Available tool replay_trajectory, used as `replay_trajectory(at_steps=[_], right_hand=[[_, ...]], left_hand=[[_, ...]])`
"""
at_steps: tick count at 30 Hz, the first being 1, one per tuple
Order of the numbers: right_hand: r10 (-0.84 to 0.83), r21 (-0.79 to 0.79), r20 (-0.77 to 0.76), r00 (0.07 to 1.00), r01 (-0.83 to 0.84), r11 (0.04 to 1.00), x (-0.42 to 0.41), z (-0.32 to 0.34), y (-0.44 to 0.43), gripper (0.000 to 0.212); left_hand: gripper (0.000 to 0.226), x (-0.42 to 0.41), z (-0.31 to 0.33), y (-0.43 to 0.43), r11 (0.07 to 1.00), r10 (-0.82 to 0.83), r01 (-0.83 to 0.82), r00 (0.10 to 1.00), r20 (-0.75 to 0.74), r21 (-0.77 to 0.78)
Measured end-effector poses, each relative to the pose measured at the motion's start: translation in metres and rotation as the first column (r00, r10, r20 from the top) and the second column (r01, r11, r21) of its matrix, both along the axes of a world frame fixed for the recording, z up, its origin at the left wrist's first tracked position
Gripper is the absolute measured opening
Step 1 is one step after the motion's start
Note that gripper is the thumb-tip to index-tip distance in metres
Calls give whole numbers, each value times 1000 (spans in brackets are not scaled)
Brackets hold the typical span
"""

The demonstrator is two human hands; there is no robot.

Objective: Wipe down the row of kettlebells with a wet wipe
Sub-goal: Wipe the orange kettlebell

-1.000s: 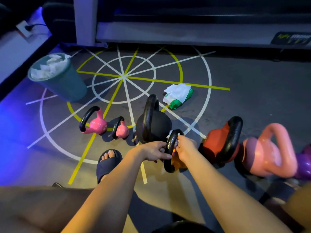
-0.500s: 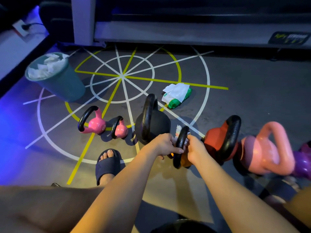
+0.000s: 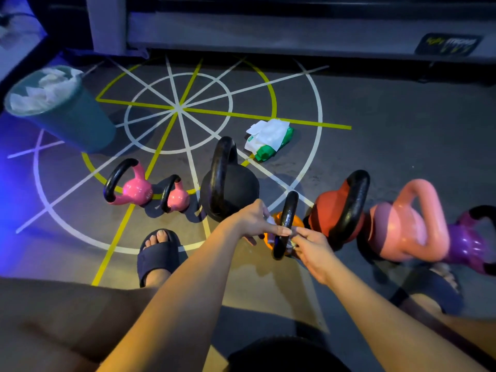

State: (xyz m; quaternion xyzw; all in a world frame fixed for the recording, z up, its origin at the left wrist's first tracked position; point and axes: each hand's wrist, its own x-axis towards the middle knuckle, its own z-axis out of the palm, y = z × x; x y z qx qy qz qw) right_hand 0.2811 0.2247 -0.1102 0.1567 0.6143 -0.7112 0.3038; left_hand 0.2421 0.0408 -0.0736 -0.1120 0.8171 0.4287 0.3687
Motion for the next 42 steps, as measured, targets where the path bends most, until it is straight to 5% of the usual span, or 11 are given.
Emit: replay_trajectory(at_steps=[5,10,13,16,18,21,25,28,32,35,42], right_hand=[[424,438,-168,890,-318,841,8,-7,21,25],[807,838,-70,587,-403,367,14,-2,27,18],[841,907,33,540,-369,202,19,1,21,23],[799,914,24,601,-336,226,15,6,11,24],[752,897,85,654,-378,228,5,22,9,22],[729,881,179,661,-438,181,-21,44,21,23],[751,856,331,572,-517,17,-46,73,38,30],[726,861,266,634,-495,116,-53,82,41,35],[618,880,123,776,-374,294,-48,75,42,29],[559,867,45,828,-310,390,-44,70,40,21],[261,742,-154,953,-63,668,-52,60,38,12]], left_hand=[[73,-2,-6,0,1000,-17,17,1000,-14,-11],[79,-7,-1,5,996,-88,87,995,-52,-23],[77,-9,3,13,987,-150,146,987,-62,-74],[57,-4,5,34,979,-148,125,980,-134,-163],[36,4,2,53,980,-60,18,976,-211,-199],[20,11,-5,73,970,233,-242,957,-174,-31],[37,6,-18,75,954,194,-247,941,-279,-171],[34,-10,-17,63,945,-75,-45,934,-348,-324],[20,-30,-2,33,730,-608,407,754,-250,-550],[13,-30,-3,21,690,-675,505,706,-211,-518],[5,-7,-16,3,794,-584,457,758,-291,-401]])
